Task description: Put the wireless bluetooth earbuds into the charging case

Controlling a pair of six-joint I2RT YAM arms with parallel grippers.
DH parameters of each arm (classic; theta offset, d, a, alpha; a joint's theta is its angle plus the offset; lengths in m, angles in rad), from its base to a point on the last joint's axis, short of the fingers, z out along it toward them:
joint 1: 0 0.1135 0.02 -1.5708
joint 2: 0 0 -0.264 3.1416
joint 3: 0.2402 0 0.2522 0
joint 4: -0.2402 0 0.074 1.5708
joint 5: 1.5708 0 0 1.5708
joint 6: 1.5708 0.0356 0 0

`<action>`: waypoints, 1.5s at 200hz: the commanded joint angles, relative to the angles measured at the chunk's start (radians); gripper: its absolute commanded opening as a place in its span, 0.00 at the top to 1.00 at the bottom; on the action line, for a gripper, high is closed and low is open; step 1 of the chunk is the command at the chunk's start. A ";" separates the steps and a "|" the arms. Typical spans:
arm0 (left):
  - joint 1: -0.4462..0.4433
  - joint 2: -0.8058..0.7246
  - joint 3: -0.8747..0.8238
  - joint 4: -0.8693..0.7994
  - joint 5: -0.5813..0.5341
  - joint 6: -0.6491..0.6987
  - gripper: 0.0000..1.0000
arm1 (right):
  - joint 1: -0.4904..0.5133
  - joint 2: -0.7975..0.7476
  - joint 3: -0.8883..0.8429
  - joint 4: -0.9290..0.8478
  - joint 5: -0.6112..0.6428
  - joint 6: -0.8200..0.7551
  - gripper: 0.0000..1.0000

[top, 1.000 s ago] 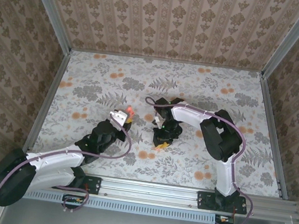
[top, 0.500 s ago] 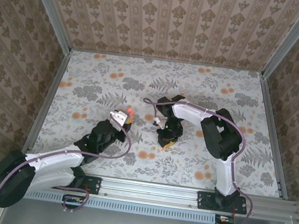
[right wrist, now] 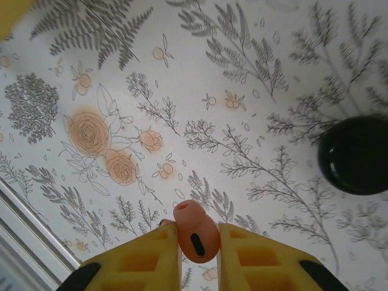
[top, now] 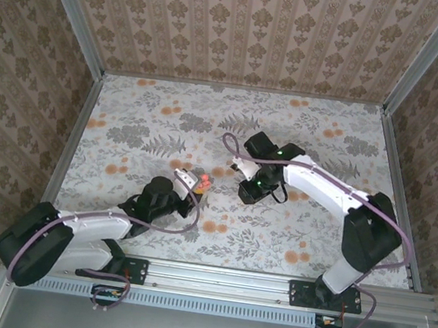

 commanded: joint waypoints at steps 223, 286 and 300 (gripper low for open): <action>0.062 0.090 0.123 0.199 0.522 0.012 0.81 | 0.209 -0.240 -0.074 0.239 0.348 -0.305 0.79; 0.066 0.087 0.119 0.237 0.529 -0.008 0.81 | 0.216 -0.200 -0.074 0.248 0.342 -0.308 0.79; 0.066 0.087 0.120 0.239 0.533 -0.010 0.81 | 0.217 -0.190 -0.065 0.241 0.343 -0.309 0.79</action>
